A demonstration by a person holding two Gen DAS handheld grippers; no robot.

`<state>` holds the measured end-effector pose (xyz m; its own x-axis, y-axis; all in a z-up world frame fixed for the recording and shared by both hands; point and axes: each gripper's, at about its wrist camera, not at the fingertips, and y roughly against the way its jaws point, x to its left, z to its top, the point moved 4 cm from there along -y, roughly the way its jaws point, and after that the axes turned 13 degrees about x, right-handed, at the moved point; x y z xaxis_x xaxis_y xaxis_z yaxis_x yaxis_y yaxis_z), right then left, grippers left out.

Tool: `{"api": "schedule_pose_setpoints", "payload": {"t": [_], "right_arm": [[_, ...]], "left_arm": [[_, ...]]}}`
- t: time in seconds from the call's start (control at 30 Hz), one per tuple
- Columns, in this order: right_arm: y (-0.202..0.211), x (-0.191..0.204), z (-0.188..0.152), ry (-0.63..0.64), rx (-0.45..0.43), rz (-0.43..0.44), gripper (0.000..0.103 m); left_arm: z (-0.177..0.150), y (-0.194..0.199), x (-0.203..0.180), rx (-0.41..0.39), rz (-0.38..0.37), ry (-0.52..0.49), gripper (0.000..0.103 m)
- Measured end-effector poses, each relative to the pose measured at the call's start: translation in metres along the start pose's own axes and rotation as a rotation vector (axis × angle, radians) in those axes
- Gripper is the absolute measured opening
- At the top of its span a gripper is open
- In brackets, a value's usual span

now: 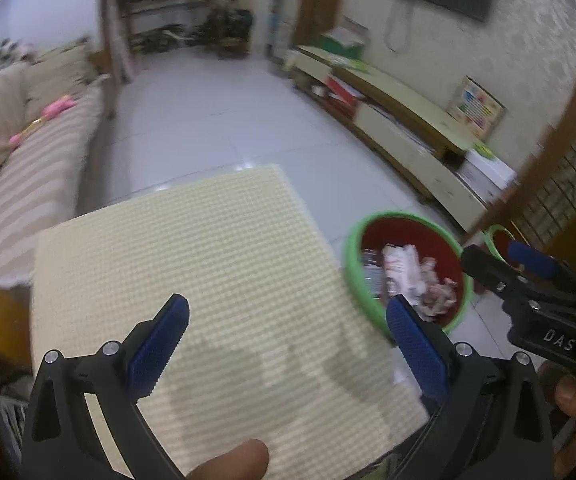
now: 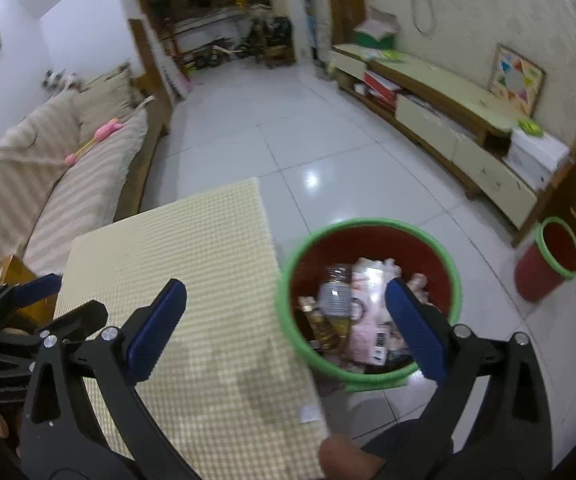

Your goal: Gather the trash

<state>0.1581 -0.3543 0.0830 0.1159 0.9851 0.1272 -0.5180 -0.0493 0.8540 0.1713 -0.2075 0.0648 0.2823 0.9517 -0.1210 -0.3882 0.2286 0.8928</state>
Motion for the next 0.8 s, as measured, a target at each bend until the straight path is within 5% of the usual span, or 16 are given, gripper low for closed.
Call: {"api": "schedule_pose_setpoints", "payload": {"t": [0.33,0.57,0.8], "right_arm": [[0.002,0.101,-0.044,0.155,-0.047,0.046,0.098],[-0.002,0.132,-0.076,0.189,-0.090,0.112,0.098],[-0.005,0.146,-0.106,0.254,-0.114,0.065,0.098]], "left_arm": [[-0.078,0.040,0.100,-0.134,0.106,0.181,0.095],[-0.128,0.050,0.129,-0.176,0.166,0.245,0.095],[-0.162,0.040,0.139,-0.262,0.154,0.276,0.095]]}}
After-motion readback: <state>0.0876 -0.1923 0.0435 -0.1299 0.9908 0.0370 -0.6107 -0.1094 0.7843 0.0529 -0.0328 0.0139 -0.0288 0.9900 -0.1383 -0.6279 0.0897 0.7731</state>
